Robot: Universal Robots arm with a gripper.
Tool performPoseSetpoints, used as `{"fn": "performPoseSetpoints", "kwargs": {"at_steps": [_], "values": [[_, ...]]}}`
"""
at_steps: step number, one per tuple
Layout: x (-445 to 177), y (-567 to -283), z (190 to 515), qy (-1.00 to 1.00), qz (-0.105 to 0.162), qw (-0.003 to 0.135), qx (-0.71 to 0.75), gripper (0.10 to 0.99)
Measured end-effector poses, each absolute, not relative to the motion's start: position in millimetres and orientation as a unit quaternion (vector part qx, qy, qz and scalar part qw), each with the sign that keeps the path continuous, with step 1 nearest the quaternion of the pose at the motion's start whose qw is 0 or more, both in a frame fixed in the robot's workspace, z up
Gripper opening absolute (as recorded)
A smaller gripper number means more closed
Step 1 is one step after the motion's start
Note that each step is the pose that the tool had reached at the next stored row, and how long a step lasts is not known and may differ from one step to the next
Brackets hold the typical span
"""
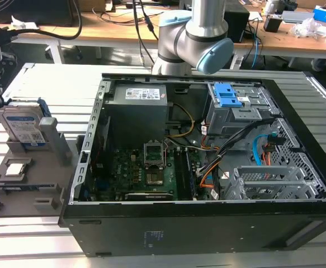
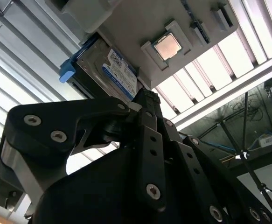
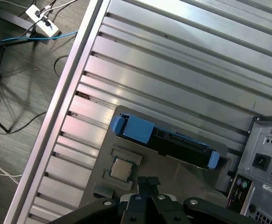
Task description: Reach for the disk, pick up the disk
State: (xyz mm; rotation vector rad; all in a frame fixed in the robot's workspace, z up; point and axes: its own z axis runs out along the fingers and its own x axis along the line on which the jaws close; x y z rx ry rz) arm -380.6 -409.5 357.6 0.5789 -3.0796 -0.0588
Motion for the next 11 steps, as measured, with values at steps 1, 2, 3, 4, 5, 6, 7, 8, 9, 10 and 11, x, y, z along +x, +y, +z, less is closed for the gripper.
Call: {"fn": "performPoseSetpoints", "kwargs": {"at_steps": [1,2,3,4,5,6,7,8,9,10,11], "values": [[-380.6,-409.5,357.6,-0.982,-0.019,0.004,0.187,0.098],[-380.6,-409.5,357.6,-0.982,-0.019,0.004,0.188,0.098],[-380.6,-409.5,357.6,-0.981,-0.019,0.004,0.191,0.098],[-380.6,-409.5,357.6,-0.981,-0.019,0.004,0.193,0.098],[-380.6,-409.5,357.6,-0.981,-0.019,0.004,0.194,0.098],[-380.6,-409.5,357.6,-0.98,-0.019,0.004,0.196,0.098],[-380.6,-409.5,357.6,-0.98,-0.019,0.004,0.199,0.098],[-380.6,-409.5,357.6,-0.979,-0.019,0.004,0.201,0.098],[-380.6,-409.5,357.6,-0.979,-0.019,0.004,0.203,0.098],[-380.6,-409.5,357.6,-0.978,-0.019,0.004,0.205,0.098],[-380.6,-409.5,357.6,-0.978,-0.019,0.004,0.207,0.098]]}}
